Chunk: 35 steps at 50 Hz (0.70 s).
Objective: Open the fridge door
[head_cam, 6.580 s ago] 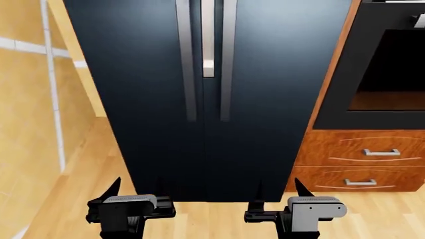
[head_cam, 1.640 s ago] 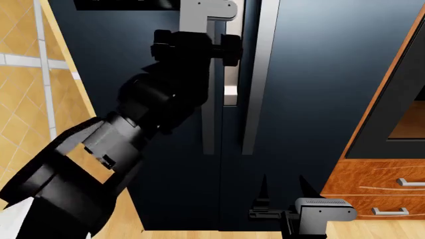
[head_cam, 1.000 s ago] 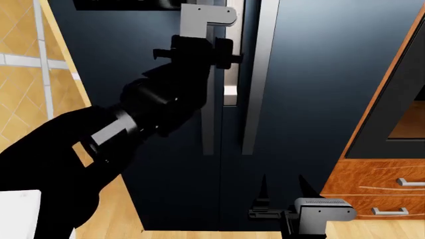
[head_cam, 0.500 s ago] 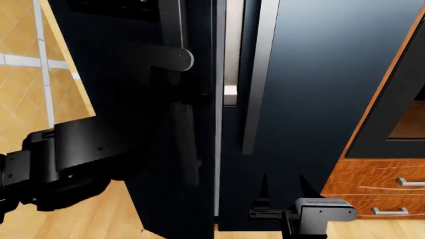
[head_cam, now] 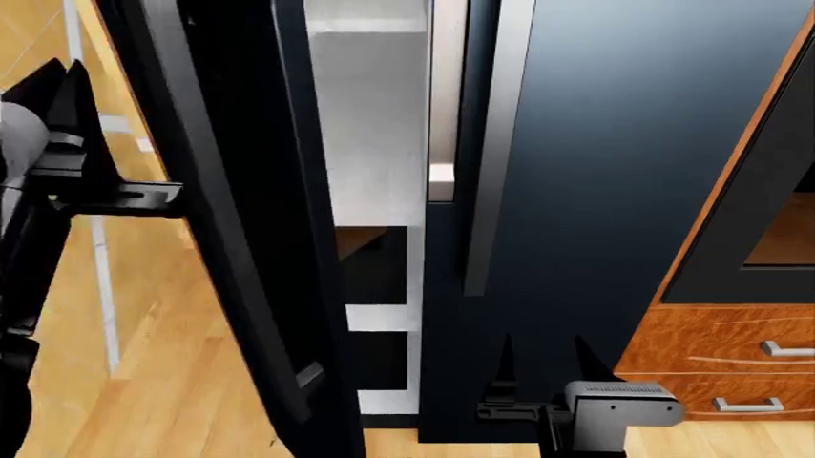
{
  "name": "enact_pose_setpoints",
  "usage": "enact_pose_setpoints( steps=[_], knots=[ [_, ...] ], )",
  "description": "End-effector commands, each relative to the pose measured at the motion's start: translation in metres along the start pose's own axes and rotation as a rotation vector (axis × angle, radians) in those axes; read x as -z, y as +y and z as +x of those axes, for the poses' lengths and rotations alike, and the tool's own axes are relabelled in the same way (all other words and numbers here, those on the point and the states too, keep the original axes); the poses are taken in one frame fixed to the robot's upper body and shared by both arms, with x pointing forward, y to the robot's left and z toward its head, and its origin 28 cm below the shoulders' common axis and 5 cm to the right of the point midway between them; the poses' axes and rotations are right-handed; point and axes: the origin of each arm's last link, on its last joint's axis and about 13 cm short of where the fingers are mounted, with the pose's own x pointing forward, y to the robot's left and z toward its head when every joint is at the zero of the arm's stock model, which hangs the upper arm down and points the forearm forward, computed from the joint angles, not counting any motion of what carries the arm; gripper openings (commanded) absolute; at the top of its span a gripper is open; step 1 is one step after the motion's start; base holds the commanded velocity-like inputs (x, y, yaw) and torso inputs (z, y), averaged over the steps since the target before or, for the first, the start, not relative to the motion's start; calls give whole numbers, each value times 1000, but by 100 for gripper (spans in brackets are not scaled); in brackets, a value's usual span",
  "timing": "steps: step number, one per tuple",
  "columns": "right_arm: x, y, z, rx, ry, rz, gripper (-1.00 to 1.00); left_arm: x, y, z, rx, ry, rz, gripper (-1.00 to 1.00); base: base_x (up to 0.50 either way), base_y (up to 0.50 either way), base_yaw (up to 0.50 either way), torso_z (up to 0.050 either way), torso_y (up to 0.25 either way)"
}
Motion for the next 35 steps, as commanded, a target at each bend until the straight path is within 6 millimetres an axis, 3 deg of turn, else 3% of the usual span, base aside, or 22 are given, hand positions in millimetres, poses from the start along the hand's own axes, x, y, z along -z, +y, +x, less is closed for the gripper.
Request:
enact_pose_setpoints(
  steps=[1,17,18,35],
  knots=[
    [0,1,-1,2,0,-1,100,-27,50,-6,-326,-149,83,-100,0,0,0,0,0],
    [-1,1,0,4,-1,-1,100,-23,60,-3,-466,-112,115,-100,0,0,0,0,0],
    [-1,1,0,4,-1,-1,100,-22,59,-4,-457,-112,115,100,0,0,0,0,0],
    [0,0,-1,2,-1,-4,100,-35,51,-9,-428,-165,111,100,0,0,0,0,0]
  ],
)
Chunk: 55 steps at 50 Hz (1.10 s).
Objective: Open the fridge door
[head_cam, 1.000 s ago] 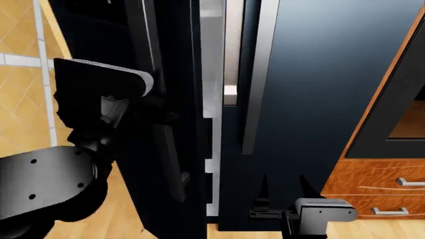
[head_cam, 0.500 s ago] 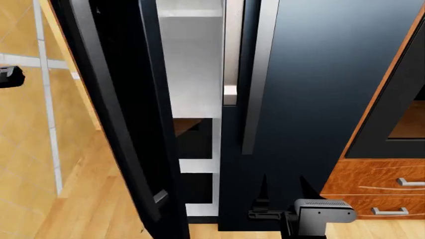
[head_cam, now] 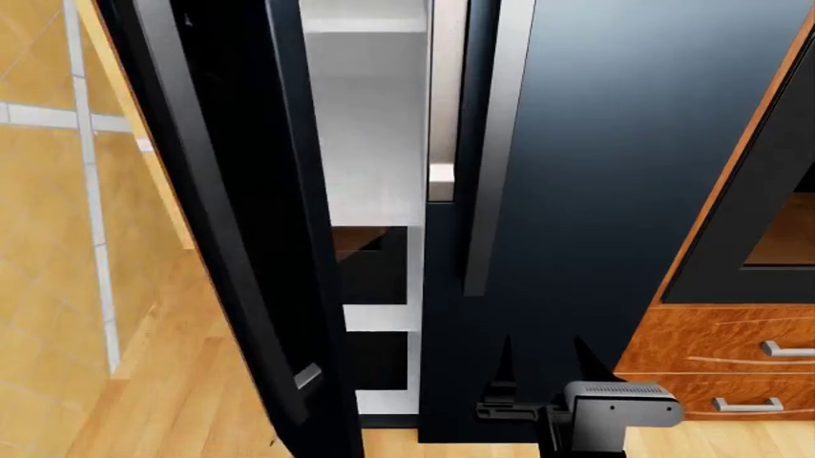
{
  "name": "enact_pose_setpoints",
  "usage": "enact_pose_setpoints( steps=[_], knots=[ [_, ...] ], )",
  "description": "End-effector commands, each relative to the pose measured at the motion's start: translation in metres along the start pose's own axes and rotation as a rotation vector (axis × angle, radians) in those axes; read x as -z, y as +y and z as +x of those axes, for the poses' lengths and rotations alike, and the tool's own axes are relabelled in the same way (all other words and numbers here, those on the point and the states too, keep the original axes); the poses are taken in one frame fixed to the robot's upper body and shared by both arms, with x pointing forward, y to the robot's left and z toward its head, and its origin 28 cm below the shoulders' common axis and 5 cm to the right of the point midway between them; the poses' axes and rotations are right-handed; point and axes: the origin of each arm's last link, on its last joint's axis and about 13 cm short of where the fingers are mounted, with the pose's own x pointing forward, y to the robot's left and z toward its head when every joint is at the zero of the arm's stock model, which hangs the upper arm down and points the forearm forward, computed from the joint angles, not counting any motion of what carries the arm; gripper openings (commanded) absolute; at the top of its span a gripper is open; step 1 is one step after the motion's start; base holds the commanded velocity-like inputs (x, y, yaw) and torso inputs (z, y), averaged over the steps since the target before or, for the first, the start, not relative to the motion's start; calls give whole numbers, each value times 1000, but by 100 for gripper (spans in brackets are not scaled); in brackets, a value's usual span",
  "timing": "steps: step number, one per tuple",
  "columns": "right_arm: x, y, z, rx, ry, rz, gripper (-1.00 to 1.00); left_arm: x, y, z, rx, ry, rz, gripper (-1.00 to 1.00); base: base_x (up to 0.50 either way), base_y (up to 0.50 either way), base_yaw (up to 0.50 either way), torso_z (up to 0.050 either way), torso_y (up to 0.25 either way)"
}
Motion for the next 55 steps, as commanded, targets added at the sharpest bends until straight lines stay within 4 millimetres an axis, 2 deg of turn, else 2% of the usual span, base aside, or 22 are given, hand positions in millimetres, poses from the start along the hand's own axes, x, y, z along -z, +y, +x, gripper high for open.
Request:
enact_pose_setpoints(
  steps=[1,6,14,19,27,42,55],
  knots=[
    [0,0,0,-1,0,-1,100,-7,0,-1,-17,-28,-10,100,0,0,0,0,0],
    [1,0,0,-1,0,-1,100,-13,-3,-7,-7,-42,-14,100,0,0,0,0,0],
    [1,0,0,-1,0,0,100,-27,-9,-22,124,-84,-14,100,0,0,0,0,0],
    [1,0,0,-2,0,0,100,-35,-21,-26,207,-112,-8,100,0,0,0,0,0],
    [0,0,0,-3,0,-1,100,-30,-39,-37,306,-110,6,100,0,0,0,0,0],
    [0,0,0,-4,0,-2,100,-29,-46,-43,347,-107,-6,100,0,0,0,0,0],
    [0,0,0,-4,0,-2,100,-30,-62,-51,429,-108,-9,100,0,0,0,0,0]
  ],
)
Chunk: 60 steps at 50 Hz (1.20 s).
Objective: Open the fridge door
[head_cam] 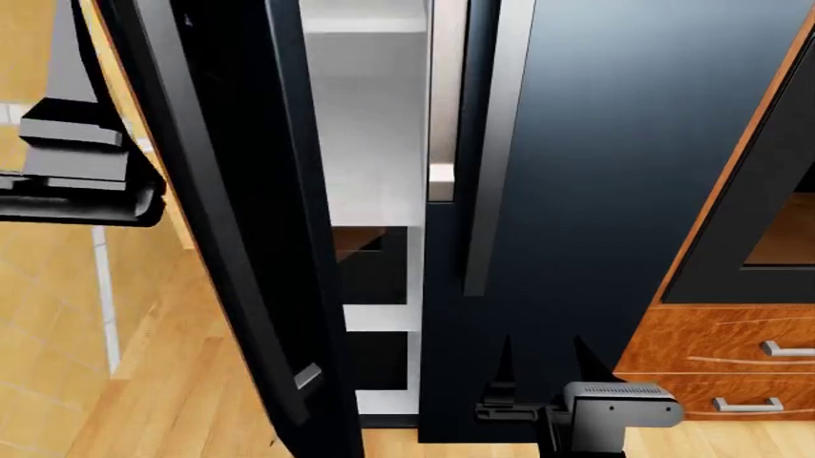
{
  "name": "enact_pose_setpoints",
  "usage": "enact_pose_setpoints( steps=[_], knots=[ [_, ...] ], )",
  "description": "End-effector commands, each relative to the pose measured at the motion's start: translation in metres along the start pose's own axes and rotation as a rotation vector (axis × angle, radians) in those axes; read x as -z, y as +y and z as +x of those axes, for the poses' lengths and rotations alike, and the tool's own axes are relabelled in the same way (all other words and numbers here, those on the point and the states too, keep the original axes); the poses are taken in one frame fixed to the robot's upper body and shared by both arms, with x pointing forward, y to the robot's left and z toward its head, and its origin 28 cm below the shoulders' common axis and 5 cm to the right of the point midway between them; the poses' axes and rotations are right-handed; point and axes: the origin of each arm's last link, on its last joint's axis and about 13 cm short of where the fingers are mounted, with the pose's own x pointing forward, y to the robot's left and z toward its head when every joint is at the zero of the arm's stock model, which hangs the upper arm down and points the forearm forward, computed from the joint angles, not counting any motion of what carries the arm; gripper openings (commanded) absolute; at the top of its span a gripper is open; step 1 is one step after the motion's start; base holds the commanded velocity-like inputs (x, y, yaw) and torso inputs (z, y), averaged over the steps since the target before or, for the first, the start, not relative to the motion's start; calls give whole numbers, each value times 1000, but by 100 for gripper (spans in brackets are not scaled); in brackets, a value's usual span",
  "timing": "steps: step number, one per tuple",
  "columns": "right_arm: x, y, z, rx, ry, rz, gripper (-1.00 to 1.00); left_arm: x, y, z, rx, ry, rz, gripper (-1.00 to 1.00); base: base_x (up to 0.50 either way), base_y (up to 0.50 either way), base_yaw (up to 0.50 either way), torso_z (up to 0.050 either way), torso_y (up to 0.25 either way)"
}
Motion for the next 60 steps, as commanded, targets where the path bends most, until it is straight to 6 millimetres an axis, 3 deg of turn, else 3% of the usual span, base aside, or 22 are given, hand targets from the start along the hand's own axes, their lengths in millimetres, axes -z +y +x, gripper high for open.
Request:
enact_pose_setpoints(
  steps=[1,27,40,60],
  knots=[
    [0,0,0,-1,0,1,100,-3,-16,-2,80,-10,-6,100,0,0,0,0,0],
    [0,-1,0,-5,-1,2,100,4,-58,23,266,-16,-109,100,0,0,0,0,0],
    [0,-1,0,-8,1,2,100,5,-75,47,323,-20,-164,100,0,0,0,0,0],
    [0,-2,1,-8,2,3,100,1,-92,42,396,-21,-143,100,0,0,0,0,0]
  ],
)
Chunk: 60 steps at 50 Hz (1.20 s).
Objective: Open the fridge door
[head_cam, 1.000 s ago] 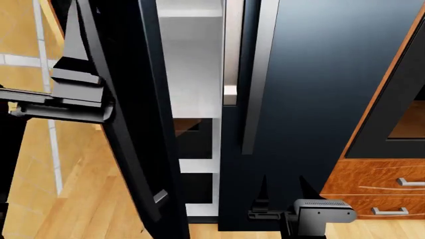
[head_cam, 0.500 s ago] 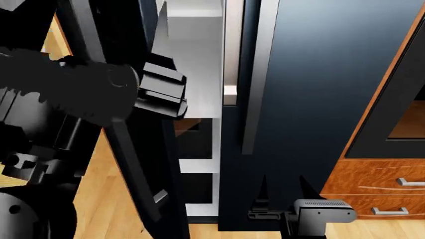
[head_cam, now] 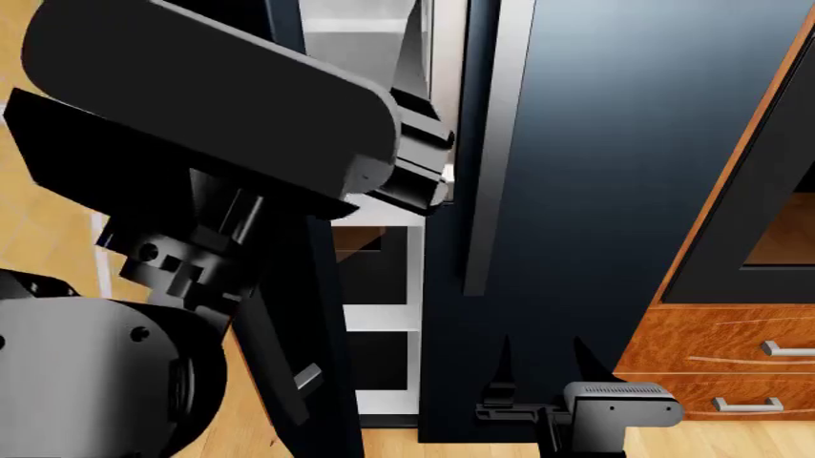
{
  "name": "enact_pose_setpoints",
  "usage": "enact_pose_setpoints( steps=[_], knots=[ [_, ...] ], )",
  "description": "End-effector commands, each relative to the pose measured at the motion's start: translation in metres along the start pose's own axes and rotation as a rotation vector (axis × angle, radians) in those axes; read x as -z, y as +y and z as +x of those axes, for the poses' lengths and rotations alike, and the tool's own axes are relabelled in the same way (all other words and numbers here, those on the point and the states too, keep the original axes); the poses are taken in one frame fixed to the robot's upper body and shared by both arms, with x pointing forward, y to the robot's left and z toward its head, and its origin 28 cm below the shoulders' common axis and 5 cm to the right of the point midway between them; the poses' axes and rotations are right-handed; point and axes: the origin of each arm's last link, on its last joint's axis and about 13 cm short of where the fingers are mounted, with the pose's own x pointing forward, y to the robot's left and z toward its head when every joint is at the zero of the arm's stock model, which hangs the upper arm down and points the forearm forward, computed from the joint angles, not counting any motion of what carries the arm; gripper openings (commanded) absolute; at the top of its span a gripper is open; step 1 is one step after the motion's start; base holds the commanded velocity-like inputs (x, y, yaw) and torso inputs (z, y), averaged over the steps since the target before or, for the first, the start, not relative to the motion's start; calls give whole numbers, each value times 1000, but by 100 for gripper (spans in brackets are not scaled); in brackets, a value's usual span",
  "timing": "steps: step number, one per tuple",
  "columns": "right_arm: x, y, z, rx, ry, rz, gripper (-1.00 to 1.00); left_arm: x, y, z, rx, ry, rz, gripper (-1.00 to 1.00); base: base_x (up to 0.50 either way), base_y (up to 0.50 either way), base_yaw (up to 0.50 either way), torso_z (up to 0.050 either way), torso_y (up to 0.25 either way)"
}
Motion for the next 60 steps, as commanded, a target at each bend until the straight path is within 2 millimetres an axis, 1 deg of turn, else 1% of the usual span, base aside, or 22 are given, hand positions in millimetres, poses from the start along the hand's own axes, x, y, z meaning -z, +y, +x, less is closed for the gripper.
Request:
enact_pose_setpoints(
  steps=[1,7,10,14,16,23,35,45,54,60],
  knots=[
    [0,-1,1,0,1,1,100,0,-9,4,37,6,9,100,0,0,0,0,0],
    [0,0,1,-1,1,1,100,1,-11,13,60,16,13,100,0,0,0,0,0],
    [0,0,1,0,1,1,100,-2,-18,24,99,12,19,100,0,0,0,0,0],
    [0,0,1,-1,2,0,100,-2,-22,31,120,14,17,100,0,0,0,0,0],
    [0,-1,1,-2,1,1,100,0,-27,36,140,23,23,100,0,0,0,0,0],
    [0,0,1,-3,2,1,100,8,-32,40,153,50,16,100,0,0,0,0,0],
    [0,0,1,-3,1,0,100,16,-27,46,125,120,-52,100,0,0,0,0,0],
    [0,0,1,-3,2,-2,100,30,-20,59,100,207,-174,100,0,0,0,0,0],
    [1,0,2,-4,3,-10,100,28,-11,67,76,196,-189,100,0,0,0,0,0],
    [1,1,2,-5,3,-12,100,32,-5,74,54,194,-196,100,0,0,0,0,0]
  ],
)
